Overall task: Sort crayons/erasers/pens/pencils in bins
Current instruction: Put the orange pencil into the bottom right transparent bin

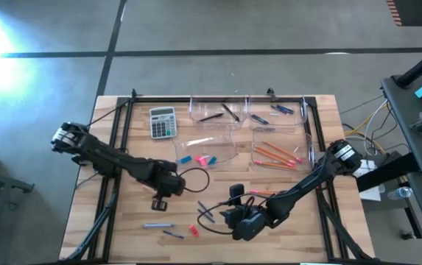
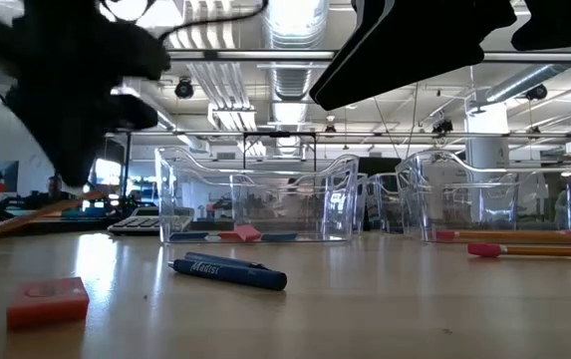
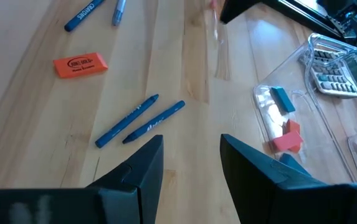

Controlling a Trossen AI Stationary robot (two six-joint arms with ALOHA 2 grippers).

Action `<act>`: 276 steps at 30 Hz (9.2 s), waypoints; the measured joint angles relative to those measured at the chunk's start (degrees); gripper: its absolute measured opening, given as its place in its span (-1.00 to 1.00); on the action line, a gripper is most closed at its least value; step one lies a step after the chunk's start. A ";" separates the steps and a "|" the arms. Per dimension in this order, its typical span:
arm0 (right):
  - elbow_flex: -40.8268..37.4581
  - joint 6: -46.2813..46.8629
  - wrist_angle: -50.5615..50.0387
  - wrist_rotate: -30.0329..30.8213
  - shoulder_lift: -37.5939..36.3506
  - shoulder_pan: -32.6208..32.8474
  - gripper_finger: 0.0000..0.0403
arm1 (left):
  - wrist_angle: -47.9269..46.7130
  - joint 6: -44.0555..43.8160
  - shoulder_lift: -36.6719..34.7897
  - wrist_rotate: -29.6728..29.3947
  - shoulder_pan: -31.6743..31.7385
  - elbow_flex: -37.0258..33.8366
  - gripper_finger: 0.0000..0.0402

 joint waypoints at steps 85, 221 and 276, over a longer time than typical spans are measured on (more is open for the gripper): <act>0.57 0.02 -0.42 1.46 -0.02 0.02 -0.25 | 3.24 -41.40 -4.97 2.18 -16.50 -18.46 -0.97; -13.64 35.27 -38.31 19.53 -37.27 -2.38 -0.93 | 56.35 -4.06 -9.38 -8.77 0.46 -14.84 -0.24; -10.75 35.08 -49.97 -5.17 -36.33 -9.04 -0.26 | 56.51 -3.96 -9.36 -8.90 0.44 -15.01 -0.24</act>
